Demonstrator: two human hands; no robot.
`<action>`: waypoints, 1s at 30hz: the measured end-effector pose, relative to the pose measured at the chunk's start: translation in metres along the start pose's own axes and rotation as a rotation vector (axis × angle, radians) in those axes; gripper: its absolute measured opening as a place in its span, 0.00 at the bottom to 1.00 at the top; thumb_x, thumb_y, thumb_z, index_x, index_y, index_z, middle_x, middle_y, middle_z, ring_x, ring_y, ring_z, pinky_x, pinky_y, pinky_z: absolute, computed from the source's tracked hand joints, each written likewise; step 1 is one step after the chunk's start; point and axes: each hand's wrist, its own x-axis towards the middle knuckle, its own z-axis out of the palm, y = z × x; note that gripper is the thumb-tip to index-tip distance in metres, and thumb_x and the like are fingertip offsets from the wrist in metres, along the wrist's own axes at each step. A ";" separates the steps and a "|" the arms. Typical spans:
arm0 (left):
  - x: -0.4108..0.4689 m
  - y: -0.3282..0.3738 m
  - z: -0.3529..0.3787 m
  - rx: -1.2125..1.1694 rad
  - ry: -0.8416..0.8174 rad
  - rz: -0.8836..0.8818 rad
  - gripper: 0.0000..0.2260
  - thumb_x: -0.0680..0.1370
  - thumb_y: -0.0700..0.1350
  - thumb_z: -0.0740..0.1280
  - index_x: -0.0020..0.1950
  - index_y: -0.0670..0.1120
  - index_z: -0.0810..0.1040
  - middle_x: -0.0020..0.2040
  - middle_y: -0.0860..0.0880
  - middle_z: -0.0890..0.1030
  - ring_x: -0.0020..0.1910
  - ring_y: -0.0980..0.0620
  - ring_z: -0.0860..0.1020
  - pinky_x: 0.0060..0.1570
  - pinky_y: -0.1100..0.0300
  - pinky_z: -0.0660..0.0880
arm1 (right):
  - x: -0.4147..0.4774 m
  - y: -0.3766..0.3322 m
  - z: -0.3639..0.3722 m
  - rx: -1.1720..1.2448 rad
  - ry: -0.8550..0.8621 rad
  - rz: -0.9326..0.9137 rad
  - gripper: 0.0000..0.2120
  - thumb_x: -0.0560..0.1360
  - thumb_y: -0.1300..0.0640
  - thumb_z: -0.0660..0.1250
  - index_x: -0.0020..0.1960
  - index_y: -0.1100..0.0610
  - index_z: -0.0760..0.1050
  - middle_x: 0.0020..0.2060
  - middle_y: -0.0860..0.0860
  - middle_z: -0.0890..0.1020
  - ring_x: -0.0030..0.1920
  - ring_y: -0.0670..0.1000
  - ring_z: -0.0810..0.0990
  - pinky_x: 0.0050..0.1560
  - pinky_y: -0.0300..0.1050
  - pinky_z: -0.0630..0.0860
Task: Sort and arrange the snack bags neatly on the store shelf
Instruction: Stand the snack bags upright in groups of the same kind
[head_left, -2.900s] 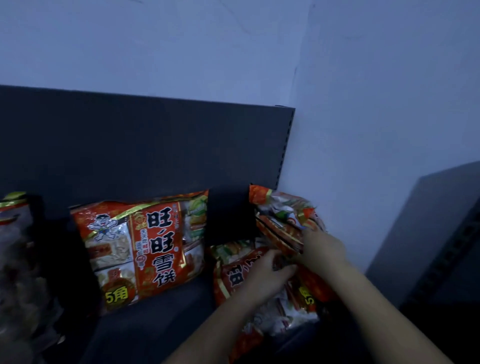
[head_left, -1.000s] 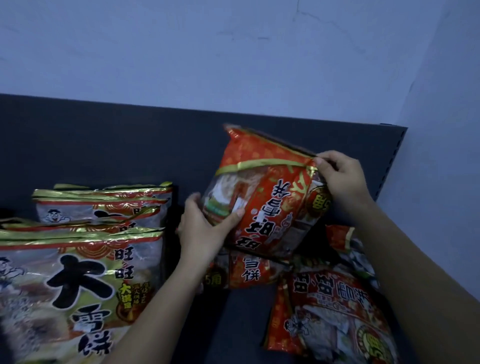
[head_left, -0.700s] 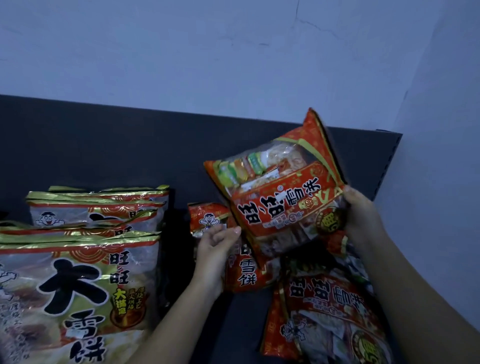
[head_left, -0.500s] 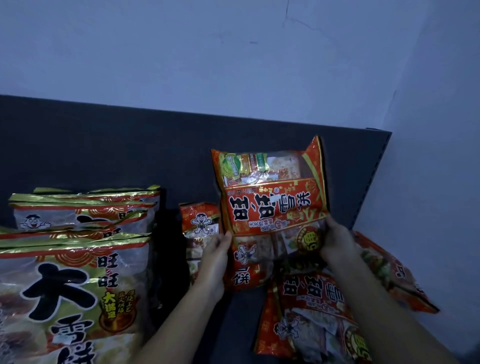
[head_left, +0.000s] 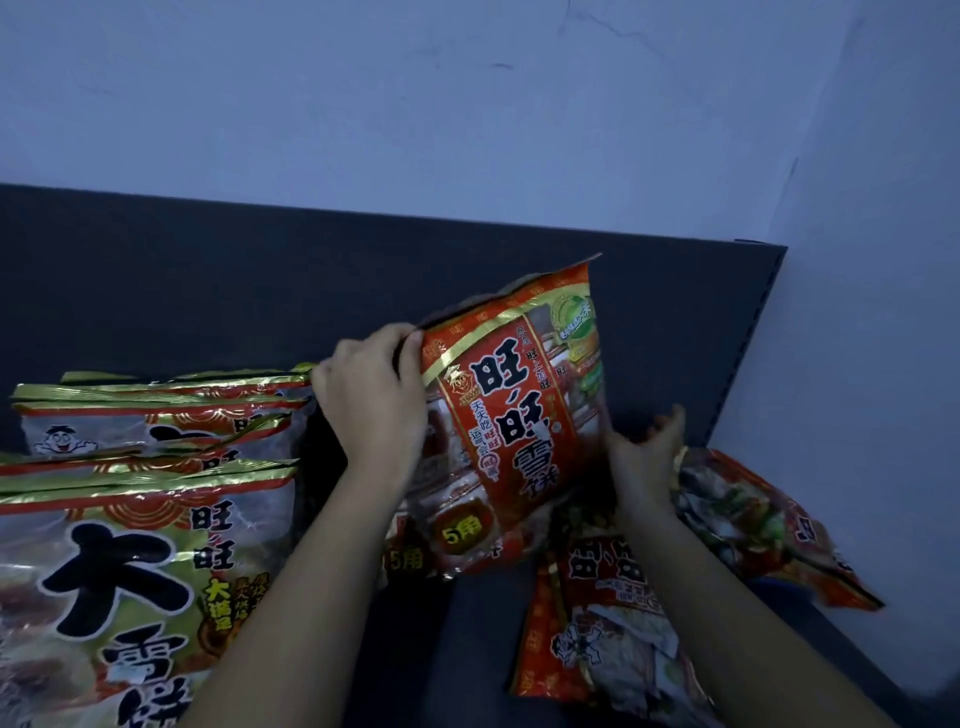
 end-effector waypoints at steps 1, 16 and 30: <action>0.003 0.001 -0.002 0.045 0.013 0.048 0.10 0.80 0.47 0.62 0.52 0.48 0.82 0.44 0.49 0.82 0.49 0.47 0.76 0.55 0.54 0.60 | -0.003 -0.003 -0.001 -0.067 -0.006 -0.114 0.41 0.74 0.63 0.67 0.76 0.51 0.46 0.73 0.52 0.58 0.73 0.53 0.59 0.73 0.56 0.61; -0.017 -0.049 0.020 0.113 -0.243 0.088 0.07 0.79 0.44 0.64 0.50 0.45 0.82 0.46 0.47 0.84 0.48 0.45 0.79 0.52 0.48 0.71 | -0.017 -0.020 0.037 0.173 -0.172 -0.002 0.10 0.77 0.67 0.61 0.41 0.53 0.71 0.43 0.51 0.78 0.46 0.52 0.77 0.40 0.41 0.75; -0.128 -0.065 0.046 0.463 -0.606 0.677 0.46 0.68 0.75 0.53 0.75 0.44 0.58 0.77 0.41 0.56 0.76 0.42 0.53 0.69 0.37 0.52 | -0.022 0.095 -0.006 -0.940 -0.585 -0.281 0.09 0.78 0.53 0.61 0.56 0.56 0.71 0.54 0.54 0.77 0.55 0.55 0.76 0.53 0.45 0.73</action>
